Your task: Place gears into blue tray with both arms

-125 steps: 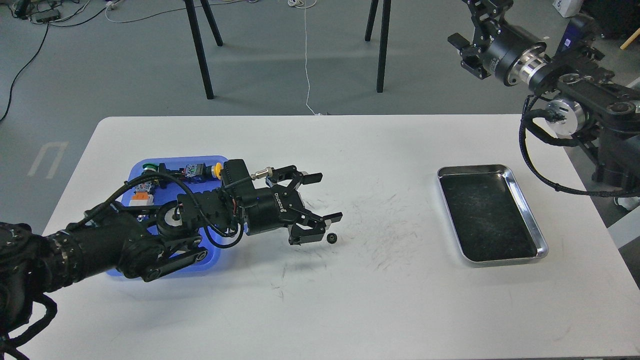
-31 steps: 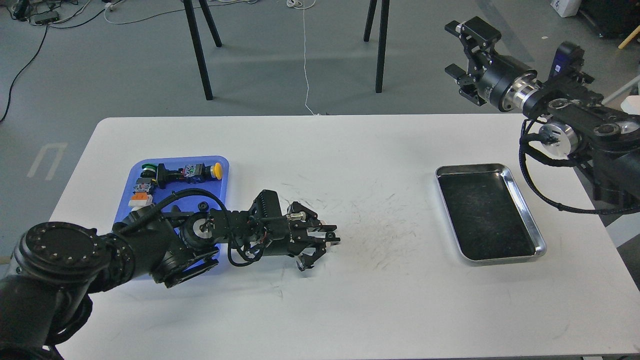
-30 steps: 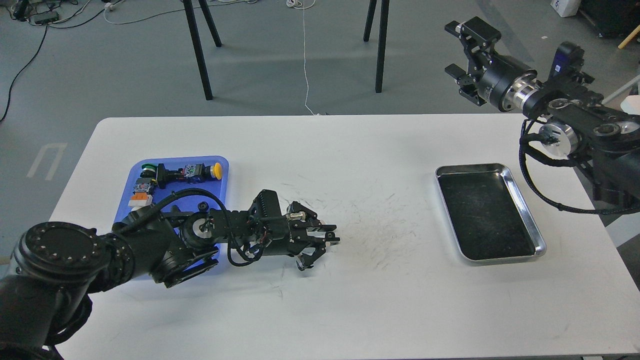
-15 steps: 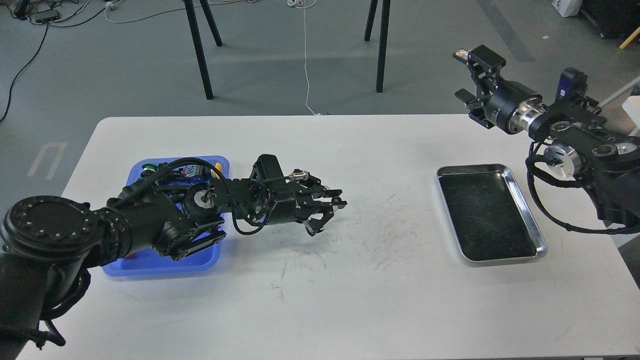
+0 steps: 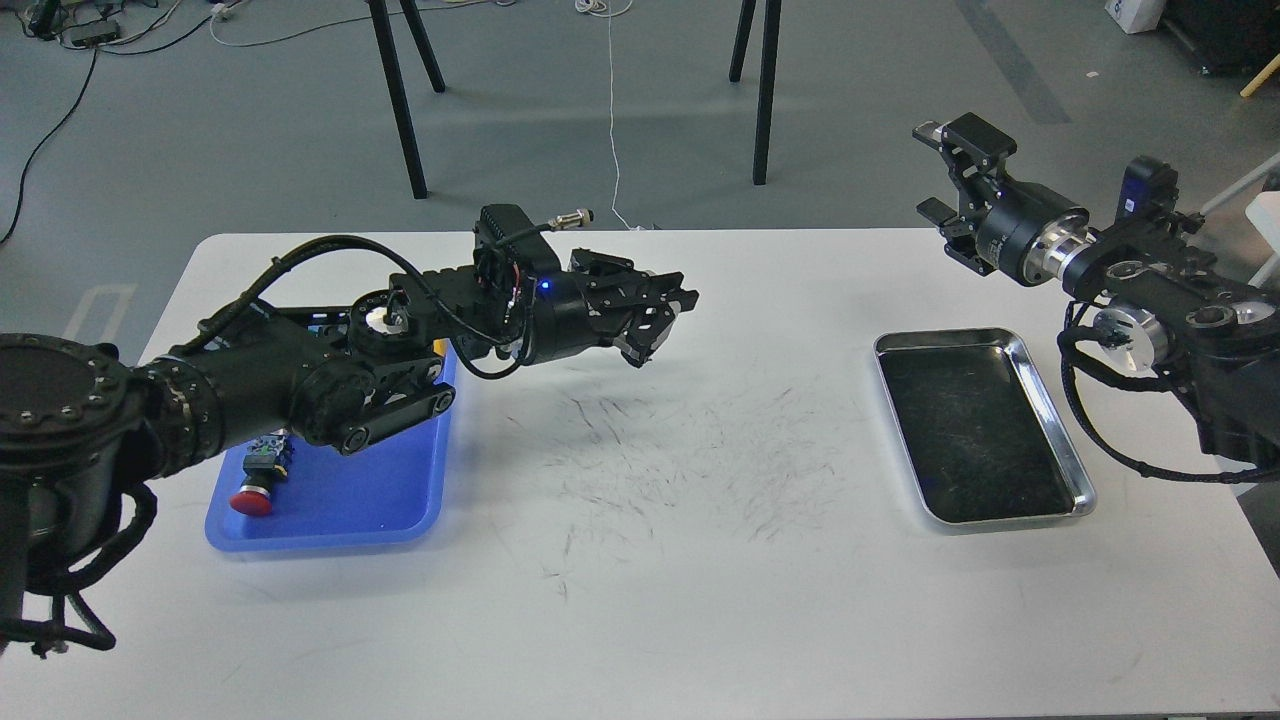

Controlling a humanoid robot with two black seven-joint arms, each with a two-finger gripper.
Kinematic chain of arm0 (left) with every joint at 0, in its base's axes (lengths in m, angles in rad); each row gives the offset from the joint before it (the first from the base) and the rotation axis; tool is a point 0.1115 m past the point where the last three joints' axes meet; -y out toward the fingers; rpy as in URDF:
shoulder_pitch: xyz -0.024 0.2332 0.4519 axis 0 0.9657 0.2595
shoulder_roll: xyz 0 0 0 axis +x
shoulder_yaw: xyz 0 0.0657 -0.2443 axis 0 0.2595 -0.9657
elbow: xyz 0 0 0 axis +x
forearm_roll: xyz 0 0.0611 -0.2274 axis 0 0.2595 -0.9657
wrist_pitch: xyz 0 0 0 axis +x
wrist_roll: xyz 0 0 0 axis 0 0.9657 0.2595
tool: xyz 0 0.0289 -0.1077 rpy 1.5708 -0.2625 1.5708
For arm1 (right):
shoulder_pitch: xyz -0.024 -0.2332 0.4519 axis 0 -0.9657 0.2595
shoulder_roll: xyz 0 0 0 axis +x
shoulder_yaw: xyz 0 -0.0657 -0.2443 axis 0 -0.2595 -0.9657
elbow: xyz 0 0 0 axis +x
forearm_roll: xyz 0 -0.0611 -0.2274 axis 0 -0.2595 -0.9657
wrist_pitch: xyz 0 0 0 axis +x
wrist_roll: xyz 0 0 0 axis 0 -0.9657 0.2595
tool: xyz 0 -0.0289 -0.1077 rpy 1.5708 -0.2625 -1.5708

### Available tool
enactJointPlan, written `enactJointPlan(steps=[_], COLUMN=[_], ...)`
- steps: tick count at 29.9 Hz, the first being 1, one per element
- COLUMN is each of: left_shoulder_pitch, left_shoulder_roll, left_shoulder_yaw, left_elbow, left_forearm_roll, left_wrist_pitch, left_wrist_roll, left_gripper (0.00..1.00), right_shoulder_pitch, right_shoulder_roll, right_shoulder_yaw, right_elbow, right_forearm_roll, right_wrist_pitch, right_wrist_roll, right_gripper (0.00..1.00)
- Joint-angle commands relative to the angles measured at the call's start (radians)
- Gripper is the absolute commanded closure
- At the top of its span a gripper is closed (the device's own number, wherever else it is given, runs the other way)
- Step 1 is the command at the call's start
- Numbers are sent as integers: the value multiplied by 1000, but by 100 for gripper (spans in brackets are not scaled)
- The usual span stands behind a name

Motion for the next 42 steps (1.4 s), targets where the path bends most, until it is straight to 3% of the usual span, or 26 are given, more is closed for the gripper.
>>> enactJointPlan(steps=[1, 18, 27, 42], left_shoulder_pitch=[-12, -34, 13, 136], left_shoulder_roll=[18, 139, 194, 384], left_shoulder_yaw=[-42, -210, -201, -193], left_elbow=[-14, -29, -17, -29], left_forearm_roll=[-32, -295, -338, -297], left_wrist_pitch=[-22, -88, -85, -82], left_wrist_roll=[0, 0, 0, 0], left_gripper=[89, 89, 88, 87], right_shoulder_pitch=[-5, -131, -129, -105], right_shoulder_roll=[-6, -5, -5, 3], right_shoulder_yaw=[0, 10, 17, 33], right_elbow=[8, 7, 8, 8], right_forearm_roll=[1, -2, 0, 0], right_wrist_pitch=[1, 4, 1, 1], right_wrist_roll=[2, 29, 32, 32], right_gripper=[1, 1, 1, 1])
